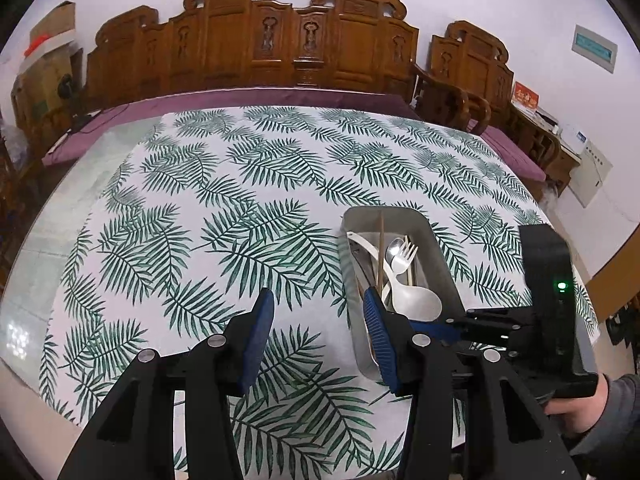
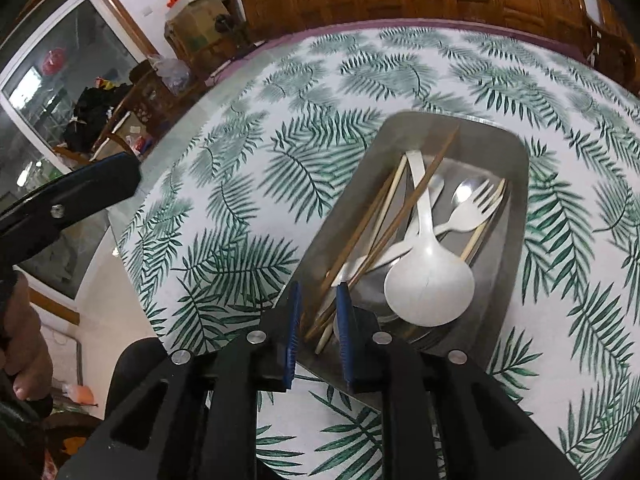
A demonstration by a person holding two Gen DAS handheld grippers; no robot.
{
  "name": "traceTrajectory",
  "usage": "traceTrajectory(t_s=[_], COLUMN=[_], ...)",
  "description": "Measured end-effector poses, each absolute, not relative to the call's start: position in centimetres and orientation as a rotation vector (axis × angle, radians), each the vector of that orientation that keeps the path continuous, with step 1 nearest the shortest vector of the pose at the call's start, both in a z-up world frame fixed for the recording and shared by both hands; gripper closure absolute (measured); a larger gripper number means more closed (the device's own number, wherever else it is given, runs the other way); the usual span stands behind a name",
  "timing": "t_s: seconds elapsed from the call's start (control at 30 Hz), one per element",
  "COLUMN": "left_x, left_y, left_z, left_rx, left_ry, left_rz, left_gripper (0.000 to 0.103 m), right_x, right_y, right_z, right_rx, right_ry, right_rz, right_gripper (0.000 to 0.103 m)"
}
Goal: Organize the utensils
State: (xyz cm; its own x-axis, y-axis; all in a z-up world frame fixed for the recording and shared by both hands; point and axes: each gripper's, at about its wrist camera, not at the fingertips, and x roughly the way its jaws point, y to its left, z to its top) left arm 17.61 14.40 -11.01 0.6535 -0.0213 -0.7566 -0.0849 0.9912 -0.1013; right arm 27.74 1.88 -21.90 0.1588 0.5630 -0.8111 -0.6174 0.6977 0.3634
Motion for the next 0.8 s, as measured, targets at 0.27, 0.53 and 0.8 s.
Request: traceTrajectory(t_s=[0.27, 0.53, 0.8], left_x=[17.7, 17.6, 17.0], left_y=[14.4, 14.0, 12.7], left_z=[-11.4, -11.3, -10.5], left_rx=[-0.142, -0.139, -0.122], left_ry=[0.864, 0.861, 0.846], left_rz=[0.028, 0.018, 0.009], left_gripper=[0.059, 0.059, 0.059], right_x=[28.2, 29.9, 29.1], right_y=[1.9, 0.1, -2.5], right_z=[-22.5, -21.8, -19.7], right_rx=[-0.100, -0.232, -0.191], right_ry=[1.161, 1.081, 0.983], right_rz=[0.812, 0.734, 0.753], right_gripper=[0.091, 0.096, 0.080])
